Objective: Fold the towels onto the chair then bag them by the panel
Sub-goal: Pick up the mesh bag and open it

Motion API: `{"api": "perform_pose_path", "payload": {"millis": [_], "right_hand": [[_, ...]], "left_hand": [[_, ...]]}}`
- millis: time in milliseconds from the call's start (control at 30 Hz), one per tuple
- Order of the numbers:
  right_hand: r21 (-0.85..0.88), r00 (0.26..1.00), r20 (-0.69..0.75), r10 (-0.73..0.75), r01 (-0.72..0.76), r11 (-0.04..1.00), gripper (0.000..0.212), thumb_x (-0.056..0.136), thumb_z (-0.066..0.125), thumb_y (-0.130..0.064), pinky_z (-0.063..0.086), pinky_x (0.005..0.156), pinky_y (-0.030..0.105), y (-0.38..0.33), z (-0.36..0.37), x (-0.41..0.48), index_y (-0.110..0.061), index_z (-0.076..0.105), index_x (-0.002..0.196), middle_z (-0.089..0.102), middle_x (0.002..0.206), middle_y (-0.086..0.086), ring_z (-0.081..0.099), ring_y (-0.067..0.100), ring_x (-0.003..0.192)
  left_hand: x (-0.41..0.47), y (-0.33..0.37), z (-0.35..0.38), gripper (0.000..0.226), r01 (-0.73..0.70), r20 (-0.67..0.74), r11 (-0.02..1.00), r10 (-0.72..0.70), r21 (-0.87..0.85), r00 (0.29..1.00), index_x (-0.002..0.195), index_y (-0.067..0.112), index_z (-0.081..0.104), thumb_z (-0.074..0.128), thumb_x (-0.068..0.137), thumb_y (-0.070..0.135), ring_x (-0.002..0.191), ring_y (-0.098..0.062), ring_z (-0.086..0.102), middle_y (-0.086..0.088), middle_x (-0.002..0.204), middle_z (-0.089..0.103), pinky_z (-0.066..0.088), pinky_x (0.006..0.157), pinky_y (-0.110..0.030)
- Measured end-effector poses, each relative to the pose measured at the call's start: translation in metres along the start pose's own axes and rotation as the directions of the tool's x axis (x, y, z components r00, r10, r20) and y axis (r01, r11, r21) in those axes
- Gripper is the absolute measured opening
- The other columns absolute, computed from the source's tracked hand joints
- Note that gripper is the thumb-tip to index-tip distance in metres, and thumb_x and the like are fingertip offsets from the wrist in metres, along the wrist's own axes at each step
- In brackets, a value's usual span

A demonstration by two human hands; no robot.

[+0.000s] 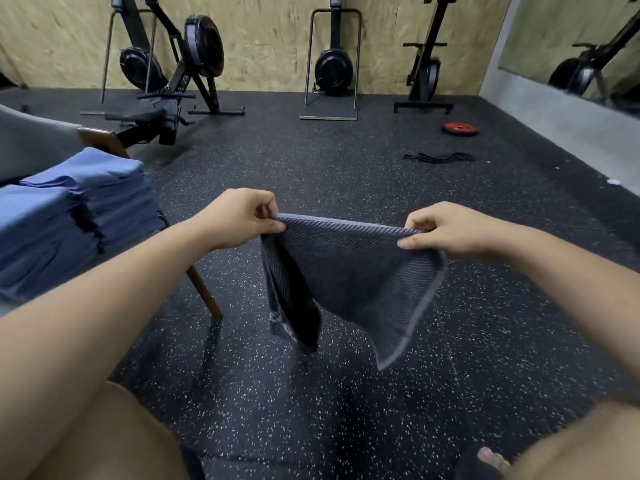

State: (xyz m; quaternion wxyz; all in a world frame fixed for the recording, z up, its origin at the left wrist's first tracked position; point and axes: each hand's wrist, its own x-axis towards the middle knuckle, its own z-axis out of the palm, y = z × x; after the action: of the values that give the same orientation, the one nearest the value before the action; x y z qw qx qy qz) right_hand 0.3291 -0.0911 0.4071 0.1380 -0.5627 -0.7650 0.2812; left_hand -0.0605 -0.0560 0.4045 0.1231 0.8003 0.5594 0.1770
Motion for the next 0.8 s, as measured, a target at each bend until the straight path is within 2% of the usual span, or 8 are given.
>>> {"api": "perform_pose_path", "payload": {"millis": [67,133,233,300,433,533,667,800], "right_hand": [[0.055,1.000,-0.008,0.011,-0.010,0.998,0.028,0.094,0.080,-0.043,0.044,0.075,0.035,-0.005,0.000,-0.006,-0.017,0.075,0.089,0.075,0.087,0.007,0.060,0.008,0.074],[0.194,1.000,-0.005,0.017,-0.015,0.981,0.027,0.095,0.080,-0.038,0.047,0.075,0.033,-0.014,0.002,-0.012,-0.012,0.076,0.092,0.074,0.084,0.004,0.063,0.007,0.076],[0.460,0.999,0.019,0.027,-0.032,0.887,0.029,0.097,0.079,-0.025,0.051,0.077,0.034,-0.027,0.009,-0.015,0.002,0.071,0.100,0.075,0.090,0.008,0.068,0.018,0.082],[0.564,0.999,0.015,0.041,-0.042,0.825,0.020,0.097,0.079,-0.021,0.053,0.074,0.032,-0.036,0.014,-0.015,-0.002,0.072,0.101,0.073,0.092,0.011,0.068,0.020,0.080],[0.657,0.993,0.054,0.108,-0.117,0.745,0.010,0.097,0.078,-0.019,0.052,0.072,0.030,-0.052,0.025,-0.012,-0.012,0.072,0.094,0.072,0.087,0.007,0.066,0.017,0.074],[0.726,0.982,0.041,0.182,-0.155,0.670,0.011,0.098,0.077,-0.017,0.053,0.058,0.025,-0.062,0.032,-0.012,-0.011,0.070,0.103,0.071,0.083,0.006,0.066,0.016,0.069],[0.808,0.974,-0.023,0.227,-0.115,0.578,0.015,0.099,0.075,-0.015,0.054,0.059,0.030,-0.072,0.033,-0.014,-0.011,0.064,0.109,0.070,0.081,0.006,0.065,0.017,0.068],[0.858,0.967,-0.073,0.243,-0.064,0.510,0.016,0.102,0.071,-0.012,0.056,0.054,0.028,-0.078,0.029,-0.016,-0.014,0.062,0.115,0.067,0.082,0.003,0.065,0.012,0.065]], "left_hand": [[0.001,-0.006,0.004,0.020,0.017,-0.007,0.999,-0.016,0.028,1.000,0.086,0.029,0.068,0.085,0.090,0.038,0.078,-0.004,0.064,0.012,0.084,0.070,0.042,0.066,-0.022],[0.002,-0.010,0.009,0.018,0.036,-0.025,0.999,-0.035,0.033,0.999,0.086,0.030,0.070,0.086,0.089,0.037,0.082,-0.008,0.067,0.012,0.085,0.072,0.045,0.069,-0.027],[0.002,-0.007,0.016,0.015,0.038,-0.039,0.999,-0.038,0.012,0.999,0.084,0.029,0.073,0.086,0.089,0.036,0.084,-0.009,0.069,0.012,0.084,0.074,0.048,0.070,-0.024],[0.000,0.004,0.020,0.015,0.021,-0.052,1.000,-0.022,-0.013,0.998,0.084,0.029,0.073,0.085,0.090,0.037,0.082,-0.007,0.069,0.011,0.084,0.074,0.048,0.068,-0.022],[-0.010,0.043,0.026,0.018,-0.060,-0.019,0.993,0.059,-0.103,0.998,0.084,0.031,0.072,0.081,0.094,0.043,0.074,-0.002,0.067,0.014,0.080,0.073,0.049,0.066,-0.018],[-0.023,0.078,0.030,0.023,-0.140,0.011,0.973,0.145,-0.184,0.989,0.086,0.031,0.071,0.073,0.097,0.051,0.067,0.001,0.063,0.015,0.079,0.075,0.048,0.064,-0.018],[-0.039,0.111,0.039,0.037,-0.193,0.046,0.935,0.216,-0.299,0.975,0.086,0.029,0.067,0.070,0.095,0.064,0.062,-0.002,0.058,0.013,0.077,0.074,0.046,0.060,-0.020],[-0.038,0.114,0.054,0.052,-0.277,0.042,0.953,0.284,-0.125,0.958,0.082,0.024,0.048,0.080,0.084,0.066,0.060,-0.007,0.049,0.009,0.068,0.056,0.041,0.061,-0.032]]}}
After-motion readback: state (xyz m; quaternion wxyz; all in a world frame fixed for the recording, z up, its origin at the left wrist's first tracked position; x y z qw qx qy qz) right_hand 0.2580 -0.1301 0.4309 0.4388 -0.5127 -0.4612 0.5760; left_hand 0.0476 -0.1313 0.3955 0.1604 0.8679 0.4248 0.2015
